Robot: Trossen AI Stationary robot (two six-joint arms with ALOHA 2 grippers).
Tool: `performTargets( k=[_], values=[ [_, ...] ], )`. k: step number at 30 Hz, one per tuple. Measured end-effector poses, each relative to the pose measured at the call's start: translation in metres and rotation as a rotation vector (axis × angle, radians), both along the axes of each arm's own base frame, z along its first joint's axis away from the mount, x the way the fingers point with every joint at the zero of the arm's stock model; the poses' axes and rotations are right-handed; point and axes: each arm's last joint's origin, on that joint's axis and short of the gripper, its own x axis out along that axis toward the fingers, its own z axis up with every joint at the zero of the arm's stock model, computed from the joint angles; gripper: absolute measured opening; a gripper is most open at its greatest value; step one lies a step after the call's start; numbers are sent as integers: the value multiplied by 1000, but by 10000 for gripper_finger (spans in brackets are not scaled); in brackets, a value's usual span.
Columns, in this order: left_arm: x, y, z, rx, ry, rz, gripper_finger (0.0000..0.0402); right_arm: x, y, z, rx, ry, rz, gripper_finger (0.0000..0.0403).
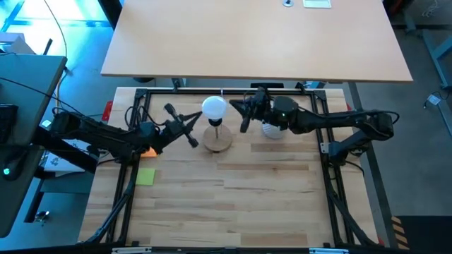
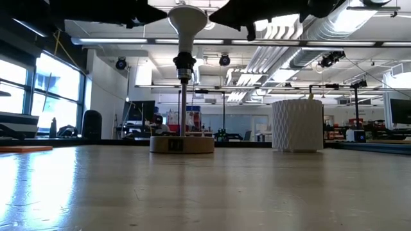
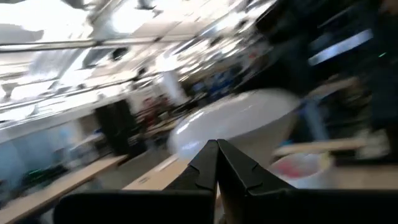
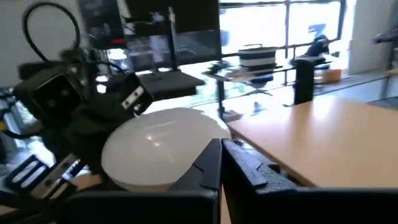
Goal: Screw lightbulb
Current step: Insert the lightbulb into the lamp
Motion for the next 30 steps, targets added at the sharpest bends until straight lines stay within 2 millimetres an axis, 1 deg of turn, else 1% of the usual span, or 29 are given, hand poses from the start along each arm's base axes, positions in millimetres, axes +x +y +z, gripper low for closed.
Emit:
performTargets(
  k=[2,5,7,11,13,16,19,22,24,26,30],
  values=[
    [1,1,0,2,-11,-46,0,2,-5,-3,32,-3,65,0],
    [0,9,0,-5,-13,0,0,4,-7,-5,56,-18,141,0],
    [0,16,0,-14,-16,36,0,5,0,-5,70,-26,185,0],
    [1,28,-5,-29,24,63,0,9,17,-5,62,-18,337,0],
    [0,33,-8,-35,50,90,0,9,24,-3,24,-31,357,0],
    [0,32,-9,-47,64,127,0,4,30,3,-16,-23,328,0],
    [-2,23,-4,-26,49,100,0,-5,29,12,-25,-18,184,0],
    [-4,14,2,0,14,73,0,-10,19,11,-6,16,-22,0],
    [-6,9,8,24,-29,54,0,-10,10,7,33,24,-90,0],
    [-7,6,11,40,-51,19,0,-9,2,5,67,12,-84,0],
    [-3,8,5,11,-26,-42,0,-4,-6,-1,114,3,41,0]
  ],
)
